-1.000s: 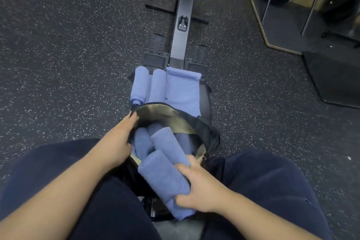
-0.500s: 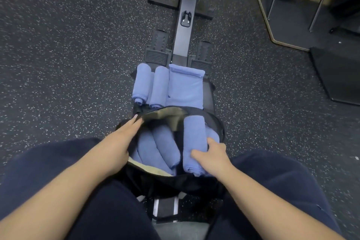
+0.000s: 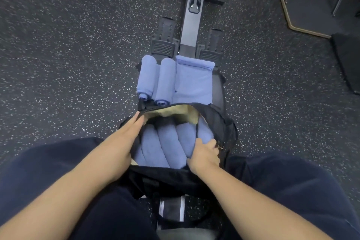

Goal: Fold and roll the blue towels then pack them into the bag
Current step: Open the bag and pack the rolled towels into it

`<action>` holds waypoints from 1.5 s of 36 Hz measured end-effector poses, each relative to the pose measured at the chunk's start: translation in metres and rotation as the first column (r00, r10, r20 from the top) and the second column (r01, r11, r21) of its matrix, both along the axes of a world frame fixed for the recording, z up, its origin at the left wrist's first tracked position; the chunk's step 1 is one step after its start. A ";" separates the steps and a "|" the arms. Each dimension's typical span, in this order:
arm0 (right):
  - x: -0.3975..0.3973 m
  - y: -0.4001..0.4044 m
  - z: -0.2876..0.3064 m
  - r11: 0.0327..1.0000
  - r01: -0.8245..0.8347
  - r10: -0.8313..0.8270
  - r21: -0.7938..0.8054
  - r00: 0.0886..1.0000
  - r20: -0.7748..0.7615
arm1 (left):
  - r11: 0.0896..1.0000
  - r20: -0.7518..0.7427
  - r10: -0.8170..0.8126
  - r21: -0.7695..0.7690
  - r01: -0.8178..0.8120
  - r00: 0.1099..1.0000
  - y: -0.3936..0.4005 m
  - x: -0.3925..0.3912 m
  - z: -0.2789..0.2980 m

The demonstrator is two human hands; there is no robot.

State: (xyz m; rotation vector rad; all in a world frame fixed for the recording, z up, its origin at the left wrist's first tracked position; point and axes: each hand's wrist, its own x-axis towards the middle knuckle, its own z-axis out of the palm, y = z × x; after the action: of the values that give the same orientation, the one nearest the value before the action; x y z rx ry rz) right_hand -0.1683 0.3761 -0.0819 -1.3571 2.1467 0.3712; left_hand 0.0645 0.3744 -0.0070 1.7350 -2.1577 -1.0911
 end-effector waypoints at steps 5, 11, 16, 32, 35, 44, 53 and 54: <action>-0.008 0.004 0.004 0.991 -0.097 0.071 0.095 0.967 0.243 | 1.000 0.026 0.012 -0.003 -0.012 1.000 -0.004 0.002 0.001; -0.028 0.006 0.011 0.983 -0.147 0.091 0.112 0.913 0.398 | 0.999 0.068 0.031 0.040 -0.033 0.997 -0.005 0.001 0.002; -0.040 0.003 0.022 0.994 0.093 -0.108 0.056 0.878 0.467 | 0.998 0.090 0.034 0.055 -0.040 0.995 -0.004 0.002 0.003; -0.057 0.006 0.061 0.906 -0.269 0.340 0.326 0.922 -0.184 | 0.997 0.053 0.073 0.016 -0.074 0.996 0.001 0.003 0.006; -0.055 0.011 0.071 0.898 -0.265 0.349 0.351 0.915 -0.203 | 0.997 0.054 0.077 -0.011 -0.076 0.996 0.003 0.003 0.008; -0.053 0.023 0.121 0.941 -0.212 0.280 0.264 0.926 -0.255 | 0.995 0.067 0.055 -0.092 -0.048 0.996 0.008 -0.001 0.025; -0.062 0.032 0.139 0.958 -0.232 0.272 0.167 0.920 -0.281 | 0.992 0.057 0.023 -0.123 -0.016 0.998 0.020 -0.010 0.037; -0.060 0.032 0.137 0.958 -0.254 0.283 0.133 0.915 -0.287 | 0.993 0.055 0.027 -0.114 -0.020 0.998 0.021 -0.010 0.037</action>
State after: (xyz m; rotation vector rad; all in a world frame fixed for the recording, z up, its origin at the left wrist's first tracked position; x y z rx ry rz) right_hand -0.2287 0.4078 0.0550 -1.6334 2.1477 0.8281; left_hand 0.0541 0.3952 0.0299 1.7559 -2.1804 -0.9053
